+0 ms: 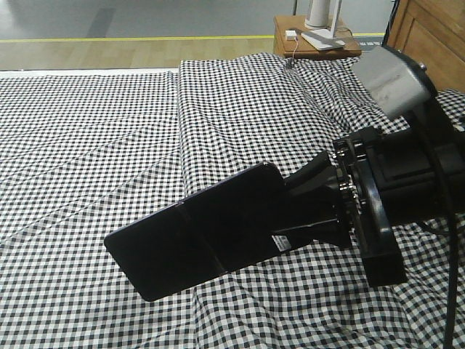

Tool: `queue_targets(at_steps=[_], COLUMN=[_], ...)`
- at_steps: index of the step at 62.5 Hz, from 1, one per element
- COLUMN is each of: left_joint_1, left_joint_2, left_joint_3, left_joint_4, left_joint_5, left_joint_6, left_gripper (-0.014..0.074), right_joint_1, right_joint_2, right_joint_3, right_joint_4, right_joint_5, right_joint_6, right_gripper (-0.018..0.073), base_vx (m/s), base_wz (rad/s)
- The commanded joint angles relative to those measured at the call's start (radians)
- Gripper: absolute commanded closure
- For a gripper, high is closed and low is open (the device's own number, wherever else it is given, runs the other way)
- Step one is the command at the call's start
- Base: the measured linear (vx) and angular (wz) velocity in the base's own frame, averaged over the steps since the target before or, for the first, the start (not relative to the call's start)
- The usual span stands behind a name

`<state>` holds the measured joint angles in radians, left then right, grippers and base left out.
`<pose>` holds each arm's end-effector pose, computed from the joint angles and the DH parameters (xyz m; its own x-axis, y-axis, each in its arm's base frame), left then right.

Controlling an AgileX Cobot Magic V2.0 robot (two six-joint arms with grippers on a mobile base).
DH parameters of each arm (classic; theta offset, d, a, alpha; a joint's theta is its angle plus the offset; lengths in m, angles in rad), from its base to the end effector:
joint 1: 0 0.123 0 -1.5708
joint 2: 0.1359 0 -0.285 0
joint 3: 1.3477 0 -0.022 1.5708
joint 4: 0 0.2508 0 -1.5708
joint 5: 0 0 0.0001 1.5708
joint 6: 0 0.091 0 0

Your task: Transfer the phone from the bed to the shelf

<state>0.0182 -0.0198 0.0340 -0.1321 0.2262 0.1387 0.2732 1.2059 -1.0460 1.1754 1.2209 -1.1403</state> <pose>0.0554 -0.0017 0.1824 -0.1506 0.0072 -0.9886 0.0125 0.9999 0.0054 0.1864 0.1342 0.3692 -0.3802 -0.3329 -0.8629 -0.9223 0.2071 0.3264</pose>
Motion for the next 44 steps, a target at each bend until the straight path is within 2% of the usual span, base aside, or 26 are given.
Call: queue_targets(at_steps=[1,44], left_joint_1=[-0.003,-0.003], left_joint_2=[-0.005,-0.005], left_joint_3=[0.001,0.001], left_joint_4=[-0.006,-0.006], left_joint_5=[-0.068,-0.068], left_joint_6=[-0.004,-0.004], left_gripper=[0.0596,0.0596], right_joint_1=[-0.001,-0.001], right_joint_2=[-0.023,-0.023], right_joint_3=[-0.023,-0.023], right_joint_4=[0.096,0.094], right_joint_5=[0.070,0.070], right_joint_6=[0.000,0.000], right_gripper=[0.0564,0.0564], base_vx=[0.00,0.00], base_wz=[0.00,0.00])
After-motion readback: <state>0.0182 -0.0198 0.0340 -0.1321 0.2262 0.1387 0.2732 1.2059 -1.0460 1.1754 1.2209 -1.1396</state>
